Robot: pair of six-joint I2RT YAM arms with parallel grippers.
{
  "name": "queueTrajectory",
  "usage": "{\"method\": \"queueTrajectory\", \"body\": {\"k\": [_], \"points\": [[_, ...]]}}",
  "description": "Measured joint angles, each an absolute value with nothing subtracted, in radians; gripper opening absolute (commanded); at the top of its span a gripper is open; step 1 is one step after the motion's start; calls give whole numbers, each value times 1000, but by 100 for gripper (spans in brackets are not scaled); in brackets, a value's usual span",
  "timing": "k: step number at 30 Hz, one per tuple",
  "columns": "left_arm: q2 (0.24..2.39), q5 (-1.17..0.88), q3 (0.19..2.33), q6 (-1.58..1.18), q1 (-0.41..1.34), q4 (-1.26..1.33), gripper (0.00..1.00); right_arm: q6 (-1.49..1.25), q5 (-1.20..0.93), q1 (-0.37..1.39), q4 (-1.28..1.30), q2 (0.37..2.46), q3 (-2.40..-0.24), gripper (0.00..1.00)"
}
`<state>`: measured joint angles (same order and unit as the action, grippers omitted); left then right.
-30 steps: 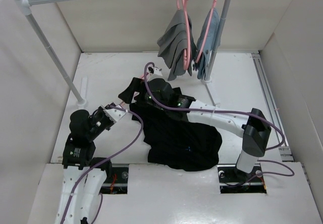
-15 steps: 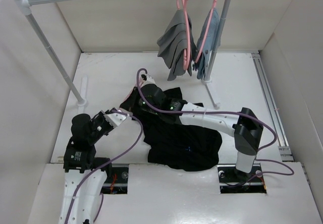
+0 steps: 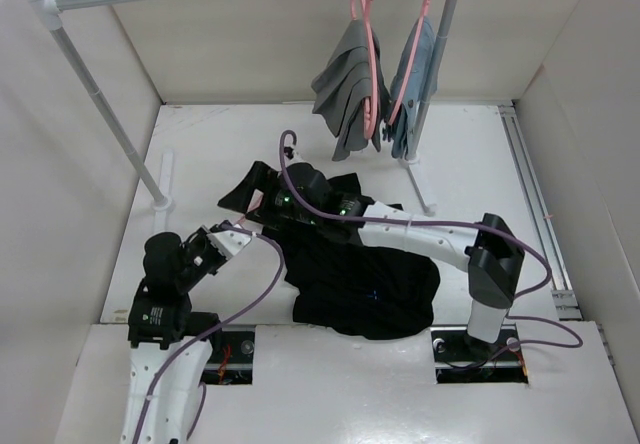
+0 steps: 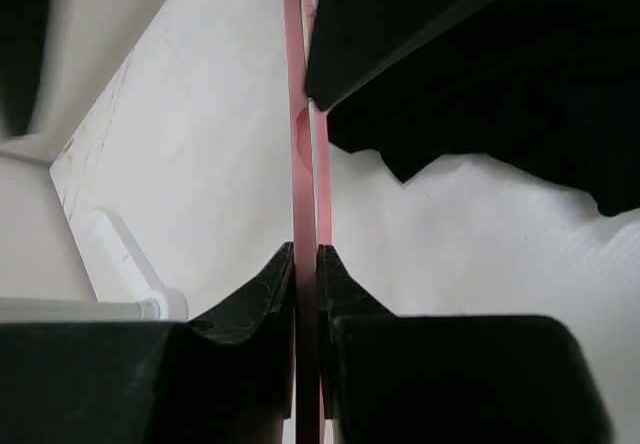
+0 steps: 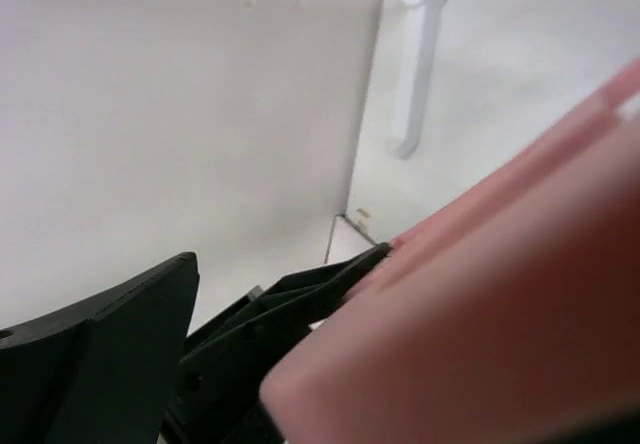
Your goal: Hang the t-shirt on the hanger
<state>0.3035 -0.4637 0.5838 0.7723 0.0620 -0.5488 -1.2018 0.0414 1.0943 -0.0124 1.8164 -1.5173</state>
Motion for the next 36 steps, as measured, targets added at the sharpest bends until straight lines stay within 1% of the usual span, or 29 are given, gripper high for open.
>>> {"method": "queueTrajectory", "body": {"k": [3, 7, 10, 15, 19, 20, 22, 23, 25, 27, 34, 35, 36], "points": [[316, -466, 582, 756, 70, -502, 0, -1180, 106, 1087, 56, 1791, -1505, 98], [342, -490, 582, 733, 77, -427, 0, -1156, 169, 1079, 144, 1777, -1504, 98], [356, -522, 583, 725, 77, -427, 0, -1151, 197, 1078, 164, 1783, -1509, 98], [336, -595, 583, 725, 77, -469, 0, -1141, 230, 1079, 210, 1864, -1612, 98], [300, -575, 583, 717, 70, -515, 0, -1110, 227, 1089, 263, 1937, -1708, 89], [293, -564, 583, 708, 67, -519, 0, -1099, 224, 1091, 274, 1952, -1728, 83], [286, -544, 582, 688, 64, -522, 0, -1074, 216, 1095, 288, 1970, -1740, 72], [285, -539, 582, 677, 64, -526, 0, -1065, 208, 1098, 290, 1972, -1739, 64], [288, -528, 582, 665, 64, -519, 0, -1035, 194, 1106, 296, 1973, -1726, 28], [292, -535, 582, 641, 64, -527, 0, -1080, 193, 1119, 278, 1972, -1715, 0], [283, -532, 582, 598, 65, -470, 0, -1129, 205, 1118, 228, 1966, -1720, 0], [283, -533, 582, 595, 65, -467, 17, -1125, 204, 1117, 227, 1964, -1720, 0], [283, -541, 582, 590, 65, -464, 42, -1114, 201, 1116, 221, 1963, -1718, 0]]}}
